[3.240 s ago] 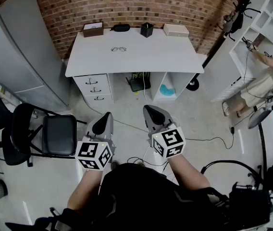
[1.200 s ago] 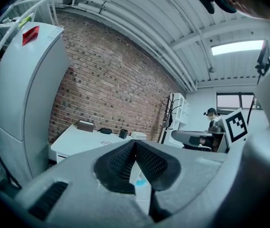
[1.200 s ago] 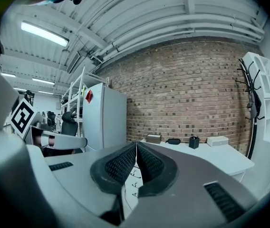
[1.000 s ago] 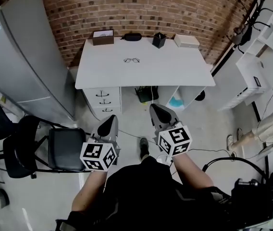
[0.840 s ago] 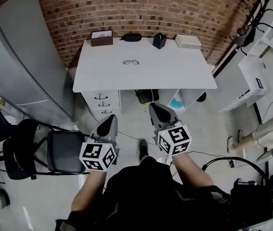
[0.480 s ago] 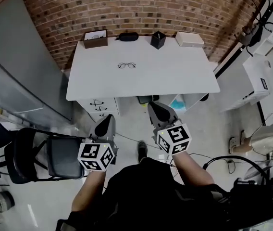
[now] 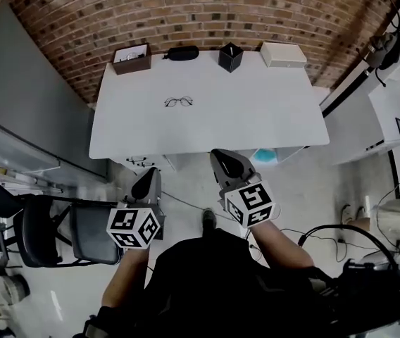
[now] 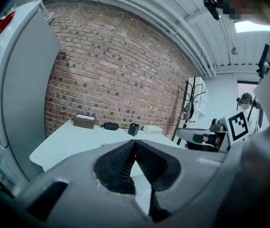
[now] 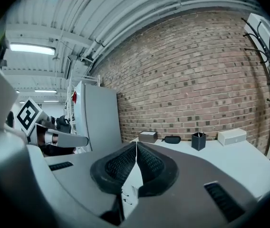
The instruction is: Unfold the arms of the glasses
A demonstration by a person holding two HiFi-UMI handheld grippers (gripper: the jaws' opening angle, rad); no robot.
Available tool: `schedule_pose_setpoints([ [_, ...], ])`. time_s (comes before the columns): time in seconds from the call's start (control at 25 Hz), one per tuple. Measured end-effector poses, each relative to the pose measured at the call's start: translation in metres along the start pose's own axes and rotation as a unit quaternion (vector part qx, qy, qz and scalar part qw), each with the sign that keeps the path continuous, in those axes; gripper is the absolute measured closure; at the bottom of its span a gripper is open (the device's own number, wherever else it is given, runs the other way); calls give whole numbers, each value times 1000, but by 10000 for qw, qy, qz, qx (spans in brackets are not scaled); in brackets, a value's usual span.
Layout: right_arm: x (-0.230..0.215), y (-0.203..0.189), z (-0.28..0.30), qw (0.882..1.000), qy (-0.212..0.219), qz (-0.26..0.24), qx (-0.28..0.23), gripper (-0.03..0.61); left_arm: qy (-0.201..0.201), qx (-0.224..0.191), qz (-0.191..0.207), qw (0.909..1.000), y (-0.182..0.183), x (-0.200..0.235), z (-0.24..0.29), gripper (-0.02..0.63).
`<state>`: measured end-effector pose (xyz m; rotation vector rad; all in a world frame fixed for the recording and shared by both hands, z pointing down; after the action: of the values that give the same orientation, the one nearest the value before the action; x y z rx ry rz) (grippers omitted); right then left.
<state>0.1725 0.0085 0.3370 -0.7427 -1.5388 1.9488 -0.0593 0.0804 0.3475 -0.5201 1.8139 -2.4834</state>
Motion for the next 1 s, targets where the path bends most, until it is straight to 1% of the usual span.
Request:
schedule_pose_setpoints([
  [0.2, -33, 1, 16, 9999, 152, -4, -15, 569, 144, 55, 63, 9999, 7, -7, 28, 604],
  [0.36, -47, 2, 30, 9996, 264, 22, -8, 569, 216, 109, 91, 9997, 13, -4, 45, 604],
  [0.48, -57, 1, 42, 9997, 253, 37, 50, 569, 220, 149, 85, 9996, 15, 1, 58, 604],
  [0.64, -65, 0, 64, 9997, 236, 8, 108, 569, 186, 207, 59, 9996, 15, 17, 79, 604],
  [0.84, -72, -2, 94, 9995, 127, -81, 282, 569, 5, 238, 41, 9997, 16, 42, 109, 604],
  [1.0, -79, -1, 125, 9990, 34, -99, 446, 568, -107, 362, 63, 9993, 22, 67, 140, 604],
])
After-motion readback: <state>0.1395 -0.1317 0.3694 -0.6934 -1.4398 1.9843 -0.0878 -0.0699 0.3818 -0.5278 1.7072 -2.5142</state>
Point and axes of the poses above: the fingertips, and each gripper's own axes: z forward along the fingers, x to its left, y out of its top, the point moved 9 cm from there along -z, backward along the fingers, and after that the axes turned 1 degree about y, right-handed, at the moved point
